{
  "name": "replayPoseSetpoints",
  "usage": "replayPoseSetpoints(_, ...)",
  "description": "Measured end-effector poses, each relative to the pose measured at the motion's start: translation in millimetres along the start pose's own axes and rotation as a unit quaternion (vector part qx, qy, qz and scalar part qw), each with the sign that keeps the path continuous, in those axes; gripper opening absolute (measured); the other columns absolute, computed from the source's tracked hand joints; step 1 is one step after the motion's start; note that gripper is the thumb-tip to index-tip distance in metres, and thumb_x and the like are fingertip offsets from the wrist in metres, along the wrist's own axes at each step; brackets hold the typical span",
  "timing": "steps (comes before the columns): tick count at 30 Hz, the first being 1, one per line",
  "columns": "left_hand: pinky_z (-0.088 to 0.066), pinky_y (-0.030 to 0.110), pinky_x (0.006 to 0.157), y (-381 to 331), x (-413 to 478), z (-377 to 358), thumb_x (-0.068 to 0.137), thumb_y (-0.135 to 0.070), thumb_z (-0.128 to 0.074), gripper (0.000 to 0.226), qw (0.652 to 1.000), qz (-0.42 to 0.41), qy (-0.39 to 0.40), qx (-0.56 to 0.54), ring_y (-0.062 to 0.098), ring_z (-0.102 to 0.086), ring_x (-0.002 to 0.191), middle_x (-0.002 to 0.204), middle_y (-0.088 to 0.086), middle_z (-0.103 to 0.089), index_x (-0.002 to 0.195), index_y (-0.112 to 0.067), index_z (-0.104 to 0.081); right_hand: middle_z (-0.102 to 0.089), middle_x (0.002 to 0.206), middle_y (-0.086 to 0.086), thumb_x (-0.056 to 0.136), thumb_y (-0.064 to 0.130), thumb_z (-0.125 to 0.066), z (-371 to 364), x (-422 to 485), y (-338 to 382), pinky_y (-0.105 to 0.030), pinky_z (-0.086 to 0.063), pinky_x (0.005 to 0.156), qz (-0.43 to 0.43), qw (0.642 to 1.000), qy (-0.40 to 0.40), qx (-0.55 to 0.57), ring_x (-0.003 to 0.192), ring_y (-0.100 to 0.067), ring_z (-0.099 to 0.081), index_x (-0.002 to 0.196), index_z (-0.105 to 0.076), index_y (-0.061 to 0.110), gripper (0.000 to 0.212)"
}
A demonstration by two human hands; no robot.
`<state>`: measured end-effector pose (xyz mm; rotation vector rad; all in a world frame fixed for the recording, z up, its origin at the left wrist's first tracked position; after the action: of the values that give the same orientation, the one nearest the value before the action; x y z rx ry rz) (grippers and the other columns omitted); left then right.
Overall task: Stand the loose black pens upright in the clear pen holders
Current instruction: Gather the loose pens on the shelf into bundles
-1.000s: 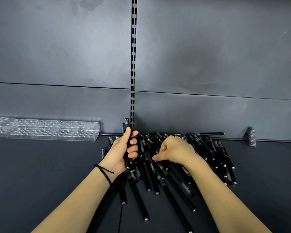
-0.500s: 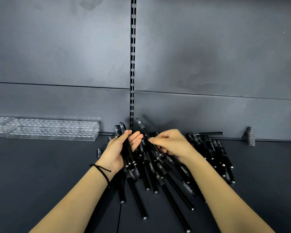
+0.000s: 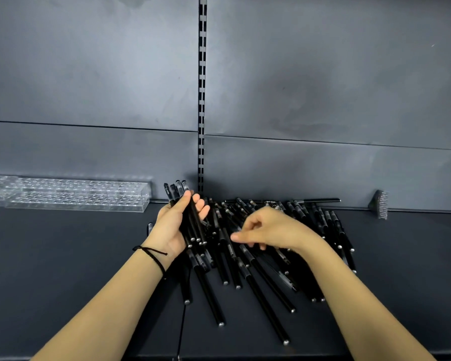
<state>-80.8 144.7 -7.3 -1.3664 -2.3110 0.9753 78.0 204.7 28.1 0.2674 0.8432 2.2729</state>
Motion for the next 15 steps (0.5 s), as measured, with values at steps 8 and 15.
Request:
replayPoseSetpoints(8, -0.057, 0.023, 0.052, 13, -28, -8, 0.098, -0.016, -0.055, 0.016, 0.997, 0.054, 0.019, 0.058, 0.009, -0.064, 0.053, 0.067, 0.000, -0.067, 0.094, -0.004, -0.064, -0.061, 0.078, 0.013, 0.065, 0.063, -0.077, -6, -51, -11, -0.032, -0.053, 0.077, -0.070, 0.986, 0.007, -0.152, 0.077, -0.007, -0.060, 0.088, -0.068, 0.020, 0.049)
replayPoseSetpoints(15, -0.056, 0.022, 0.053, 19, -49, -14, 0.098, -0.016, -0.054, 0.016, 0.994, 0.056, 0.052, 0.073, 0.010, -0.062, 0.054, 0.074, 0.001, -0.063, 0.102, -0.005, -0.064, -0.064, 0.089, 0.007, 0.075, 0.051, -0.074, -6, -57, -15, -0.032, -0.053, 0.082, -0.119, 0.970, 0.005, -0.211, 0.090, -0.015, -0.064, 0.090, -0.067, 0.018, 0.037)
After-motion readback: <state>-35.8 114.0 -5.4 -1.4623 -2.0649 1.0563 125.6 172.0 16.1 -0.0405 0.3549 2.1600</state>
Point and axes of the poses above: each hand's wrist, its own x-axis towards the middle knuckle, its own z-axis out of the back of the hand, y = z × x, the point moved 10 cm from there along x, towards the middle knuckle
